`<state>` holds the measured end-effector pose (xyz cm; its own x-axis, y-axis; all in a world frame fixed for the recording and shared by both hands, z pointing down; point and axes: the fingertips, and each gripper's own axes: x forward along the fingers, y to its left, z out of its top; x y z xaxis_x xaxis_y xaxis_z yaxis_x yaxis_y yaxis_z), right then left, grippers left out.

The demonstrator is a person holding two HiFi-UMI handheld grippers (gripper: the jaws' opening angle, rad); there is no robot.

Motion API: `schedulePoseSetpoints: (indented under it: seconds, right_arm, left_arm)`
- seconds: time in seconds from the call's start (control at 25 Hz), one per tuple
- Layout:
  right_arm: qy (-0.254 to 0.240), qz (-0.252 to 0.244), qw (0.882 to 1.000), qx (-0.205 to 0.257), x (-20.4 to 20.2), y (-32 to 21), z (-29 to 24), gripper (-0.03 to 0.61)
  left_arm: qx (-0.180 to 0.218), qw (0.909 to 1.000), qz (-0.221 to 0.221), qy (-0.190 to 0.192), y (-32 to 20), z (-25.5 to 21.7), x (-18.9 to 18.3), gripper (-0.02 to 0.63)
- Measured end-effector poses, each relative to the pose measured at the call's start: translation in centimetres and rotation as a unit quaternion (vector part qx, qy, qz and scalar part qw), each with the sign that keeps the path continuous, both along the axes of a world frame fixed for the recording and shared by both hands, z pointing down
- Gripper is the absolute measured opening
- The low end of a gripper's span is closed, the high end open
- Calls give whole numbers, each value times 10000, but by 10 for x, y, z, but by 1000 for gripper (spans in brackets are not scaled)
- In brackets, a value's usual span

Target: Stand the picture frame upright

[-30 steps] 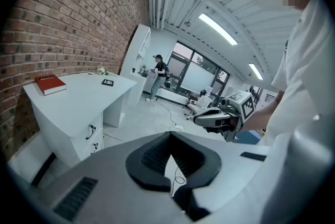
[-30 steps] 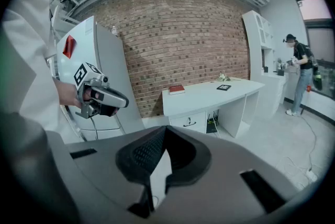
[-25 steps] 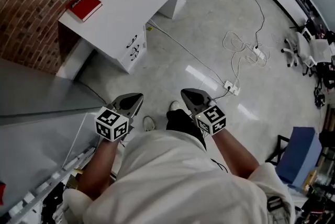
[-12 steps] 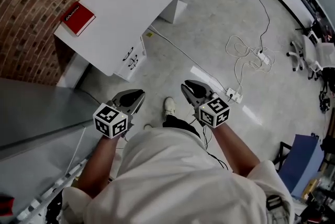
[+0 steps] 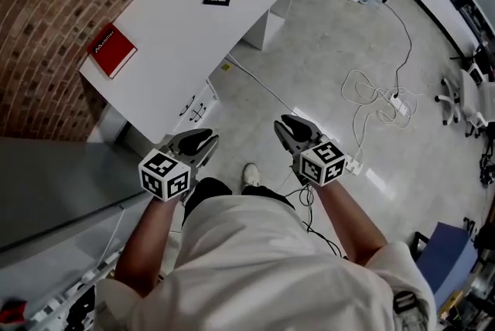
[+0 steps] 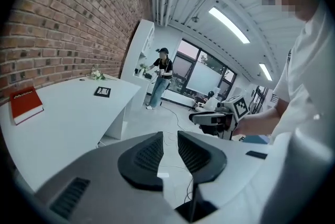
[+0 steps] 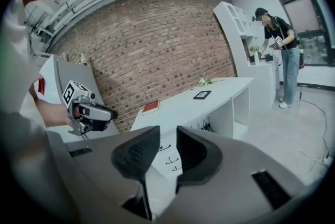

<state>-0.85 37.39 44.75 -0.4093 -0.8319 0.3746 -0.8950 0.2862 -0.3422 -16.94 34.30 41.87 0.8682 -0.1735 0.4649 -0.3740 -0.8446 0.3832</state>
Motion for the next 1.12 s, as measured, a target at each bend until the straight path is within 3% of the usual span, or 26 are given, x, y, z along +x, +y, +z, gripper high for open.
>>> schedulePoseSetpoints:
  seconds: [0.44,0.76,1.12]
  right_arm:
    - [4,32,9997,-233,32,-127,13,78]
    - [197,226,9985,-462,50,-227,13,78]
    - [-42,305,9967,-748,65,-322,30,78]
  left_arm:
    - [-27,9985,-434,342,-138,-5,15,83]
    - [-72,9970,-375,673,-249,-11,29,78]
    - [-51,9978,-409,516,-349,-2,38,74]
